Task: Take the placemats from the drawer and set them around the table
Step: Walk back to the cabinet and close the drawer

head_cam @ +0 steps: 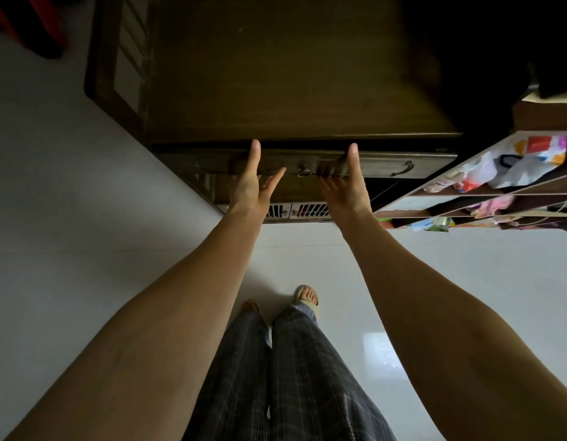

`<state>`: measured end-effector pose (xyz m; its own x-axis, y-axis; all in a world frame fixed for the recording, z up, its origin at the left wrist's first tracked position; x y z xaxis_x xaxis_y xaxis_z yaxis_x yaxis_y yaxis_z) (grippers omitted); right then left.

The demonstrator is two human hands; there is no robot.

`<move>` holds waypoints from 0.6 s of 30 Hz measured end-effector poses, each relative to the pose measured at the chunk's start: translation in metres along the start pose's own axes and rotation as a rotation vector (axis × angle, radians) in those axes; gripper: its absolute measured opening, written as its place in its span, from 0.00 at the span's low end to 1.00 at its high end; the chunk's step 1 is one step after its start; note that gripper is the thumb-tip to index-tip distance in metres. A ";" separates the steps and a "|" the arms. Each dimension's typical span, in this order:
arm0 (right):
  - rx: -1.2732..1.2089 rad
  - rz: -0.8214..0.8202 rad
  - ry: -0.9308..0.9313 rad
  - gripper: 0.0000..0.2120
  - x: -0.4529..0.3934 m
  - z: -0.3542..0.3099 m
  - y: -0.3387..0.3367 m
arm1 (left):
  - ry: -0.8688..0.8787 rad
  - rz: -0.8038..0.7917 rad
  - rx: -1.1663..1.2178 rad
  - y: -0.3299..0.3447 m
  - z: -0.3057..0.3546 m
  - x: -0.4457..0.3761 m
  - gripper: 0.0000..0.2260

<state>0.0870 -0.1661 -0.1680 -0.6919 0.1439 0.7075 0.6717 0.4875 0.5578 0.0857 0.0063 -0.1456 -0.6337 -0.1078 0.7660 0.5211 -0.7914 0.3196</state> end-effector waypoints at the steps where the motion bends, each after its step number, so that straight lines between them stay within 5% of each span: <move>1: -0.011 -0.014 0.003 0.34 -0.002 -0.002 0.004 | 0.044 -0.028 -0.054 0.004 0.002 -0.002 0.36; 8: -0.190 -0.208 0.035 0.22 -0.006 -0.012 0.043 | 0.043 -0.076 0.180 0.011 0.018 -0.009 0.15; 18: -0.018 -0.227 0.065 0.21 -0.005 -0.015 0.041 | 0.019 -0.022 0.179 0.012 0.017 -0.002 0.23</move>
<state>0.1221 -0.1603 -0.1423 -0.8074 -0.0239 0.5895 0.5061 0.4856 0.7128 0.1030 0.0067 -0.1340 -0.6556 -0.1048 0.7478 0.5999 -0.6737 0.4315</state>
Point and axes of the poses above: each hand's wrist, its own x-axis away from the middle knuckle, its own y-axis out of the palm, z = x × y, the point moved 10 cm from there along -x, towards the middle knuckle, and after that the axes turned 12 degrees about -x, right-handed, at the moved point
